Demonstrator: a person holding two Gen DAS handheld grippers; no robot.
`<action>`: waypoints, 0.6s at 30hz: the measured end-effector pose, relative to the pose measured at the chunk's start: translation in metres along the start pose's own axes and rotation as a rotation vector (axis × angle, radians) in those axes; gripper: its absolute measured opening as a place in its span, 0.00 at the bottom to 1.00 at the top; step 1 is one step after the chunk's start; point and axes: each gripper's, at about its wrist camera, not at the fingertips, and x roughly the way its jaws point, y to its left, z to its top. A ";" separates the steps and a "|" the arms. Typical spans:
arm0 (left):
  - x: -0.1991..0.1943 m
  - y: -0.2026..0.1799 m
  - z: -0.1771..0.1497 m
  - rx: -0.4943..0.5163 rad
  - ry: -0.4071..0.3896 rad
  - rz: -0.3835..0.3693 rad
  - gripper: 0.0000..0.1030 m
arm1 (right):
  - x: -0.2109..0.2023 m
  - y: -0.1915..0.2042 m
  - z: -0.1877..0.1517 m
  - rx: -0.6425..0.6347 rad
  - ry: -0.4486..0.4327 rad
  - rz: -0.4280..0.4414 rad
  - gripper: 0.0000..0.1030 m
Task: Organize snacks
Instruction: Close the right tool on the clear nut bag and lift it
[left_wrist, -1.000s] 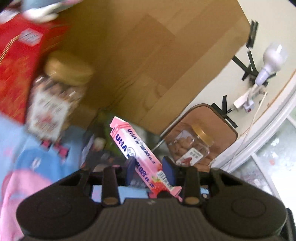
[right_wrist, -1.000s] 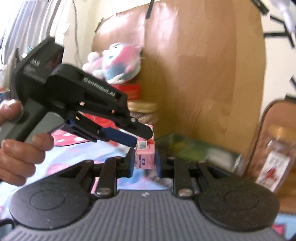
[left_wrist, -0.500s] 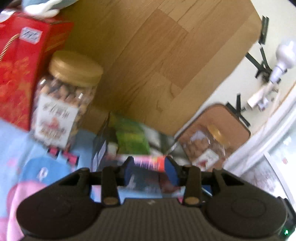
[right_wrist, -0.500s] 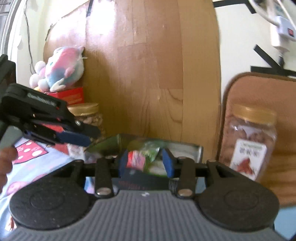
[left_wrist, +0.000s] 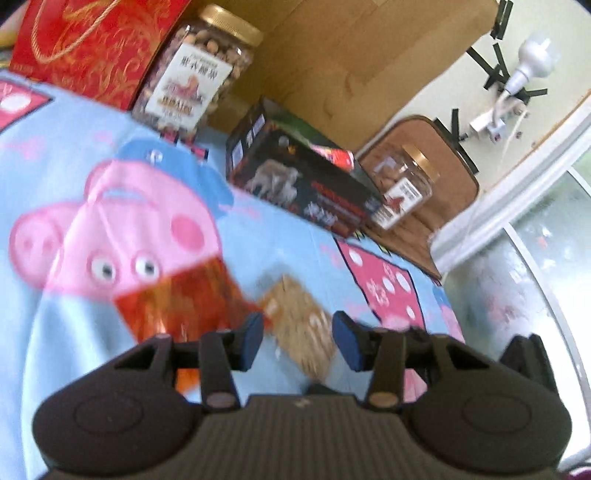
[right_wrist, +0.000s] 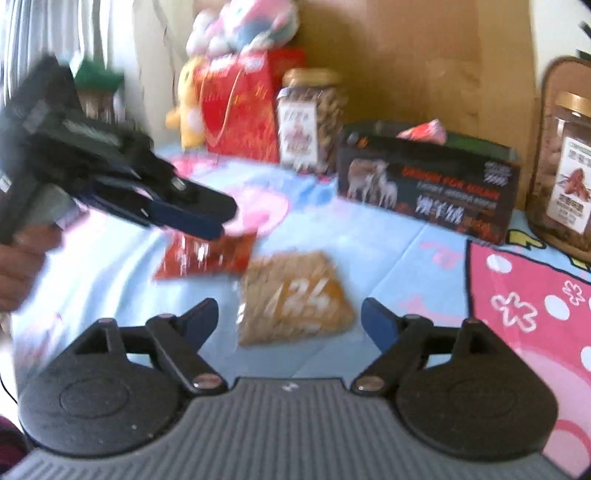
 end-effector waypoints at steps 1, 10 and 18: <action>0.000 0.000 -0.005 0.000 0.011 -0.006 0.48 | 0.003 0.007 0.000 -0.043 0.006 -0.030 0.84; 0.020 -0.007 -0.019 -0.023 0.065 -0.029 0.70 | -0.016 -0.015 -0.016 0.128 -0.002 0.009 0.53; 0.046 -0.017 0.007 -0.069 0.055 -0.012 0.71 | -0.024 -0.070 -0.033 0.472 -0.024 0.107 0.07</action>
